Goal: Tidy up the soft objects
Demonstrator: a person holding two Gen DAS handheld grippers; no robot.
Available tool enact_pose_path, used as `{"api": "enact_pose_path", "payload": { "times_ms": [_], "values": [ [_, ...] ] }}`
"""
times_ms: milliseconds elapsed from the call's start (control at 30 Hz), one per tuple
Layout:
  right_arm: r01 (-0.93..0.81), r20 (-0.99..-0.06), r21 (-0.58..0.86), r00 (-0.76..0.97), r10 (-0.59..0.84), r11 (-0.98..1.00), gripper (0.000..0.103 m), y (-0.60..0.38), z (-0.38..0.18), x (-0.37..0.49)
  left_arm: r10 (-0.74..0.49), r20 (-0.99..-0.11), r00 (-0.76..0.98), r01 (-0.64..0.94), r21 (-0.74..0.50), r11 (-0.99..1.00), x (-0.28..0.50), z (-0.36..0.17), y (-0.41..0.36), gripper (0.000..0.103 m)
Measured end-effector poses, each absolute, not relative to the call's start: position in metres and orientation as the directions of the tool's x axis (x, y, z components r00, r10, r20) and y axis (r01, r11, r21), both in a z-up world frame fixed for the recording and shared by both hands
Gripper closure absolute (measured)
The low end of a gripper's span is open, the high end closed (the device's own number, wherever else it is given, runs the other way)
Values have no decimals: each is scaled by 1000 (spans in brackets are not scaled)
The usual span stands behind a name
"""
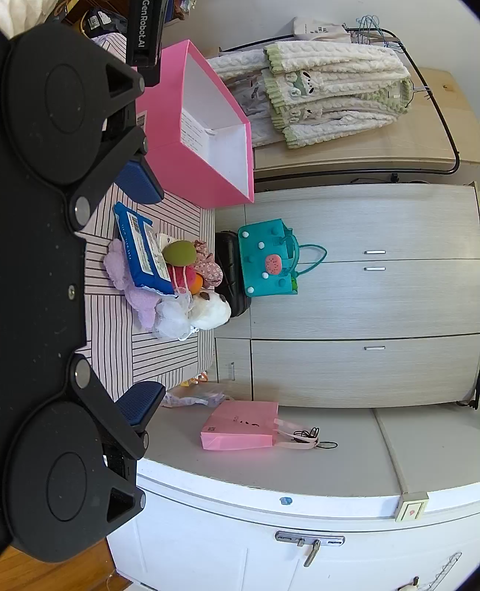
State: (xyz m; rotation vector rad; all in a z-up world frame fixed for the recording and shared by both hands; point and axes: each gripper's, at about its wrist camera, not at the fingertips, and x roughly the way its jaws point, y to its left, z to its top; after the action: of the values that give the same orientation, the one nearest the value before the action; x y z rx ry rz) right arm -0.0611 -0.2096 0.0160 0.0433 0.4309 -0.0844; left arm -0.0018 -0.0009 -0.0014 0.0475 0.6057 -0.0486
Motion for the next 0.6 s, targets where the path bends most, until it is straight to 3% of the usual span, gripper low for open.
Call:
{"api": "enact_pose_path", "payload": {
  "times_ms": [600],
  "values": [
    [96, -426, 20, 901, -78, 995, 0, -212, 9, -59, -60, -497, 866, 75, 10, 997, -7, -14, 1, 0]
  ]
}}
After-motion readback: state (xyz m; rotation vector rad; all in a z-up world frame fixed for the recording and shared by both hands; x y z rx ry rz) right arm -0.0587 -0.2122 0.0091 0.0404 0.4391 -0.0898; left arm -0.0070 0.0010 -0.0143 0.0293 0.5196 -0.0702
